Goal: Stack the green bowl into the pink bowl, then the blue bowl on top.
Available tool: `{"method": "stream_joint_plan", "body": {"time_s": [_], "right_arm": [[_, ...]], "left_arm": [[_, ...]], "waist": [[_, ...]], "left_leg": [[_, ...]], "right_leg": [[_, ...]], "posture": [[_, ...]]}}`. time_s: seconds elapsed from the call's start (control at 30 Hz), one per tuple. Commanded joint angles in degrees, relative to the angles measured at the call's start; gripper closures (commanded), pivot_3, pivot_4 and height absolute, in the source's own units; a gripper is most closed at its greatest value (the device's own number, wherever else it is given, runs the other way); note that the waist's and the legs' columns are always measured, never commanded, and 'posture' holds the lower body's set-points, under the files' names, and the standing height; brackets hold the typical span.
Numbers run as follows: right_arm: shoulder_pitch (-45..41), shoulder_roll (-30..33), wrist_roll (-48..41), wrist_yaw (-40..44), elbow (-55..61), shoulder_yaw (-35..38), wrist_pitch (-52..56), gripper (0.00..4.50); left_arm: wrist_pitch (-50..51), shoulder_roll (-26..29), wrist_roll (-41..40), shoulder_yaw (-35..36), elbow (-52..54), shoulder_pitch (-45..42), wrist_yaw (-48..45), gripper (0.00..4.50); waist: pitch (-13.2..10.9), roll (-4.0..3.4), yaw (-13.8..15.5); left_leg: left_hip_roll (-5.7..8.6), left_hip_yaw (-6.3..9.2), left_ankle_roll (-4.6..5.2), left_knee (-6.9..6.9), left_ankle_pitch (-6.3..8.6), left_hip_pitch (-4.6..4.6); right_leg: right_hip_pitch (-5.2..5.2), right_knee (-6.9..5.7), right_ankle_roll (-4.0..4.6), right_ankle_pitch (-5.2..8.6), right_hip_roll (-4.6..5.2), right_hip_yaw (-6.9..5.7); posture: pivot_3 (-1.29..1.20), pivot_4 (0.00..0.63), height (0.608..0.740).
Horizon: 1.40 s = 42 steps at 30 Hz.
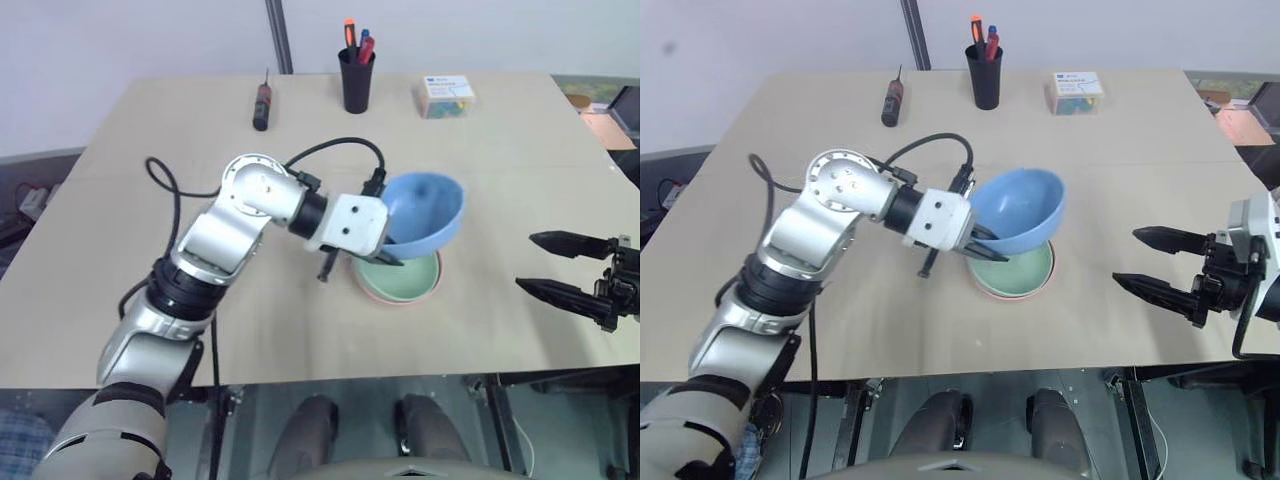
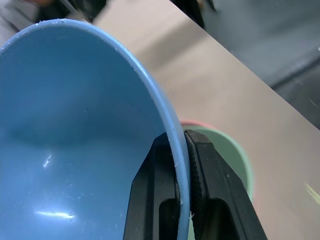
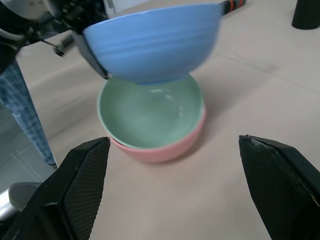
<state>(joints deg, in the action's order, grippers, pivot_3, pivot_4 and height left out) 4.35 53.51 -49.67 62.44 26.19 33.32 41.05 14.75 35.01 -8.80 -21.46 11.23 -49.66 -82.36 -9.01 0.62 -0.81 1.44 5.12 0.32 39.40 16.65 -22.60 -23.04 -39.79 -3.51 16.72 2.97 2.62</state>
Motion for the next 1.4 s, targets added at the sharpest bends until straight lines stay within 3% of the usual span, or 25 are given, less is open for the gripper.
{"method": "stream_joint_plan", "body": {"time_s": [0.03, 0.47, 1.27, 1.3, 1.4], "right_arm": [[0.37, 0.06, 0.56, 0.38, -0.53, 1.23, -1.96, 0.15], [4.32, -1.5, 5.8, 6.42, -2.6, 2.78, -13.14, 0.15], [4.46, 0.19, 6.88, 7.22, -3.92, 1.24, -13.24, 0.15], [4.55, 0.21, 6.87, 7.27, -3.91, 1.35, -13.23, 0.15], [4.71, 0.25, 6.93, 7.34, -3.95, 1.41, -13.25, 0.15]], "left_arm": [[-0.26, 1.91, -1.06, -0.65, 3.78, 0.65, -2.01, 4.43], [0.71, 3.63, -0.53, -1.71, 3.53, 3.44, -2.5, 4.43], [-0.91, 1.43, -0.9, 0.56, -0.41, 7.04, 3.79, 4.43], [-0.21, 1.17, -1.42, 0.83, -0.33, 6.95, 4.06, 3.83], [-0.12, 1.31, -2.11, 0.88, -0.13, 6.79, 3.55, 3.04]], "waist": [[-0.01, 0.01, 0.04], [-0.04, 0.04, 0.03], [-0.04, 0.04, 0.05], [-0.04, 0.04, 0.04], [-0.04, 0.04, 0.07]], "left_leg": [[0.0, 0.01, 0.0, 0.0, 0.0, 0.0], [-0.02, 0.03, 0.01, 0.0, 0.01, 0.03], [-0.02, 0.03, 0.01, 0.0, 0.01, 0.05], [-0.02, 0.03, 0.01, 0.0, 0.01, 0.05], [-0.02, 0.03, 0.01, 0.0, 0.01, 0.05]], "right_leg": [[0.02, 0.02, 0.0, 0.0, 0.0, 0.0], [0.05, 0.01, -0.01, 0.0, -0.01, -0.04], [0.05, 0.02, -0.01, 0.0, 0.0, -0.03], [0.05, 0.02, -0.01, 0.0, 0.0, -0.03], [0.06, 0.02, -0.01, 0.0, 0.0, -0.03]], "posture": [[0.0, 0.15, 0.74], [0.0, 0.15, 0.74], [0.0, 0.15, 0.74], [0.0, 0.15, 0.74], [0.0, 0.15, 0.74]]}}
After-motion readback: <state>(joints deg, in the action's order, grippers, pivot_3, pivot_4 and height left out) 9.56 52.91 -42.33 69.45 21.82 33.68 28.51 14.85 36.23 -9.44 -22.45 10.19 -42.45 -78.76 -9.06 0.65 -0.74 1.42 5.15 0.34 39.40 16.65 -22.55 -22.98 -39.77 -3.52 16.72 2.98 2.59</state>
